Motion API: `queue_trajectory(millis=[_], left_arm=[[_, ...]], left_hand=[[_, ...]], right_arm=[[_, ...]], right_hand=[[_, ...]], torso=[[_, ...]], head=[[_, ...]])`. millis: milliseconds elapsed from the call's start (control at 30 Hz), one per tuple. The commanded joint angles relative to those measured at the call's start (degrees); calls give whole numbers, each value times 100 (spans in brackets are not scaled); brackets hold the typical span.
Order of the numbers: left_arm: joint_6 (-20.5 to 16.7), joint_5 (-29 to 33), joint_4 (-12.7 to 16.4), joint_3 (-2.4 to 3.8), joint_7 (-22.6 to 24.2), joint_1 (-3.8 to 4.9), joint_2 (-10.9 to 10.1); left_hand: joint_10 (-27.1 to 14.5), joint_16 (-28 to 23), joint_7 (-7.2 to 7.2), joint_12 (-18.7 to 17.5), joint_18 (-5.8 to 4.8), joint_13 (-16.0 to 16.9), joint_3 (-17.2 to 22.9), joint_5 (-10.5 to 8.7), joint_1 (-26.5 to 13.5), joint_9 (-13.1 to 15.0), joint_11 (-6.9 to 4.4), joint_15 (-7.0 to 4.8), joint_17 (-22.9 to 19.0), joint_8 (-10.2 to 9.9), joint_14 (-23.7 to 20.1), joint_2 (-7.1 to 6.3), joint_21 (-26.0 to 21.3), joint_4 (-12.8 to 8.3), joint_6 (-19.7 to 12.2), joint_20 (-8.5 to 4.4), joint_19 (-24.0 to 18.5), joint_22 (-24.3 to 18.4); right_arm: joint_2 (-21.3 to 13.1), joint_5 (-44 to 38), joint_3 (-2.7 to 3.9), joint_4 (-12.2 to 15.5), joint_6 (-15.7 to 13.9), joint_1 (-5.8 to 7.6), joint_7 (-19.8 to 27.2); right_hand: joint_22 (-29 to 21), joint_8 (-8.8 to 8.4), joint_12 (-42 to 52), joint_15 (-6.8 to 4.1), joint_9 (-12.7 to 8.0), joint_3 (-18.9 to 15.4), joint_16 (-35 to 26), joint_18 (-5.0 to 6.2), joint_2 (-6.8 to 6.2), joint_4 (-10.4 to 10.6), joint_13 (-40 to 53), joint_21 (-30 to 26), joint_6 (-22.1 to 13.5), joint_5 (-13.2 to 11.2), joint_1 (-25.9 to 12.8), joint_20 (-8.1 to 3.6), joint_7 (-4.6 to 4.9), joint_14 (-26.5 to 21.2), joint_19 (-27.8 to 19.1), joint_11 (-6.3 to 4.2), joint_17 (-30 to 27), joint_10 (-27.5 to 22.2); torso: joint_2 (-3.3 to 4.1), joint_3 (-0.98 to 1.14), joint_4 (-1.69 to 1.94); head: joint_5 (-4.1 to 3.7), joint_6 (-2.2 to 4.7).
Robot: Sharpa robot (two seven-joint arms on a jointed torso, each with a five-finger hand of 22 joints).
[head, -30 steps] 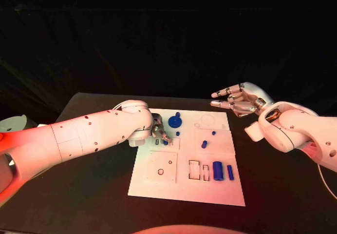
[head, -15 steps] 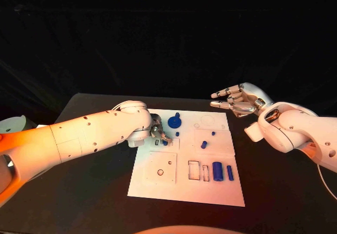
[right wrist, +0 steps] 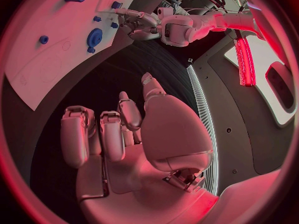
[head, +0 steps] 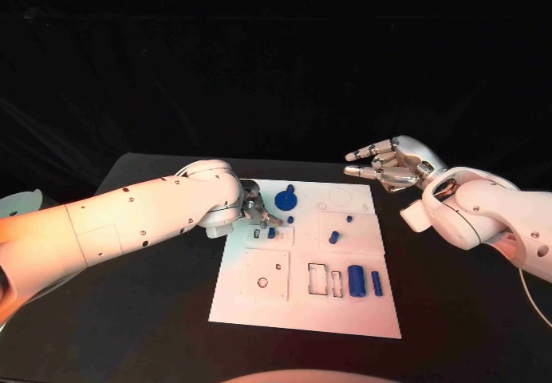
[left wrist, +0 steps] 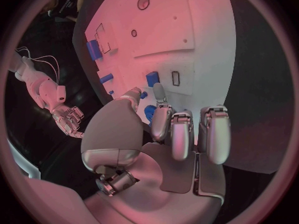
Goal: Assemble the parts on the task board
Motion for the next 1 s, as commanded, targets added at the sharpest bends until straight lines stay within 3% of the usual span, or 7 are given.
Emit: queue_trajectory(millis=[33, 233, 433, 533, 600, 733, 1000], left_arm=[[-147, 237, 87, 63, -74, 46, -62], [81, 445, 83, 185, -79, 179, -206], [428, 529, -529, 209, 54, 391, -69], [510, 490, -937, 197, 200, 446, 102], [565, 406, -1185, 180, 288, 465, 224], [682, 185, -1583, 112, 407, 482, 439], [926, -32, -2091, 4, 499, 476, 734]], left_hand=[[-16, 18, -4, -36, -55, -23, -126, -18, -37, 11, 1, -34, 1505, -42, 584, 15, -21, -1, 6, -33, 496, 1232], [-109, 18, 30, -171, -21, -147, -476, -18, 22, 22, 33, -11, 1505, -87, 584, 51, -124, -2, -81, -17, 444, 1097], [-299, 18, 190, -416, 16, -381, -636, -4, 475, -204, 160, 91, 1505, -436, 584, 190, -246, -23, -376, 66, 381, 948], [-475, 18, 303, -654, 34, -617, -656, 2, 706, -438, 260, 174, 1505, -696, 584, 213, -308, -23, -514, 136, 349, 875], [-484, 18, 319, -658, 34, -625, -674, 1, 744, -504, 275, 191, 1505, -743, 584, 219, -309, -16, -493, 156, 349, 877], [-453, 18, 313, -607, 27, -585, -700, -3, 768, -582, 275, 199, 1505, -765, 584, 261, -284, -6, -394, 175, 364, 913], [-389, 18, 269, -514, 15, -506, -754, -13, 756, -616, 242, 179, 1505, -717, 584, 318, -243, -1, -225, 173, 388, 969]], right_arm=[[6, -16, -1, -7, 96, -5, 24], [4, -15, -5, -17, 108, -6, 17], [-5, -15, -9, -19, 104, -6, 11], [2, -15, -9, -22, 104, -6, 11], [10, -15, -9, -25, 107, -6, 13], [24, -15, -10, -32, 114, -6, 16], [40, -16, -10, -43, 125, -7, 21]], right_hand=[[-20, 23, -29, -32, 8, -40, -51, 41, 48, -13, -7, -33, 24, -8, 4, 7, -11, 455, -41, -17, 938, -33], [-20, 23, -29, -32, 8, -40, -51, 41, 48, -13, -7, -33, 24, -8, 4, 7, -11, 455, -41, -17, 938, -33], [-20, 23, -29, -32, 8, -40, -51, 41, 48, -13, -7, -33, 24, -8, 4, 7, -11, 455, -41, -17, 938, -33], [-20, 23, -29, -32, 8, -40, -51, 41, 48, -13, -7, -33, 24, -8, 4, 7, -11, 455, -41, -17, 938, -33], [-20, 23, -29, -32, 8, -40, -51, 41, 48, -13, -7, -33, 24, -8, 4, 7, -11, 455, -41, -17, 938, -33], [-20, 23, -29, -32, 8, -40, -51, 41, 48, -13, -7, -33, 24, -8, 4, 7, -11, 455, -41, -17, 938, -33], [-19, 22, -24, -31, 8, -48, -50, 40, 51, -12, -5, -33, 23, -4, 2, 7, -11, 456, -40, -17, 942, -31]], torso=[[-1, 7, 0], [6, 7, -3], [7, 9, 12], [11, 2, 2], [18, -4, -7], [25, -10, -9], [48, -21, -13]], head=[[13, 12], [15, 36], [23, 54], [43, 56], [57, 61], [65, 54], [75, 55]])
